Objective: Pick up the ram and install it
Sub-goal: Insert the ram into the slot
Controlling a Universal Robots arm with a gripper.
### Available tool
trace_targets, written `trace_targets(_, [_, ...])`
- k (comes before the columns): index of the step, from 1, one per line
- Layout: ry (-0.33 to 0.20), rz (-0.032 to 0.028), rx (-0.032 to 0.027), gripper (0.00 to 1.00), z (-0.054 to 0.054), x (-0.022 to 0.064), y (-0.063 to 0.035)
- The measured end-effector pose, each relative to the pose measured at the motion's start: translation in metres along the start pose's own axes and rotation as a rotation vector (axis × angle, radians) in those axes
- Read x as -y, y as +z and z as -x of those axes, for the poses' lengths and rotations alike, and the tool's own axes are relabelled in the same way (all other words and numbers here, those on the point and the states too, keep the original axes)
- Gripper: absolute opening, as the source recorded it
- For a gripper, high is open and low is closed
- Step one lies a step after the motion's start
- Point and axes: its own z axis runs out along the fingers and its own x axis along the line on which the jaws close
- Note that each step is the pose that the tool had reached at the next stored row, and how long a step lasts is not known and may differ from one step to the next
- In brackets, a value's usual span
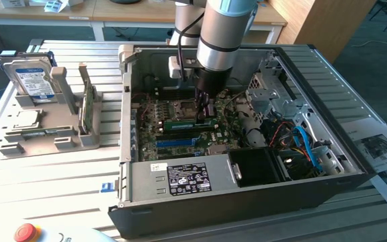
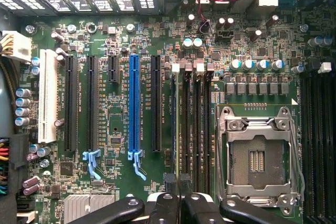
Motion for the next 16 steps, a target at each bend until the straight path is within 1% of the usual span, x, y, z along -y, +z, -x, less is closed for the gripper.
trace_targets(16, [-0.017,-0.0003,-0.0007,0.12,0.0001,0.0000,0.0000])
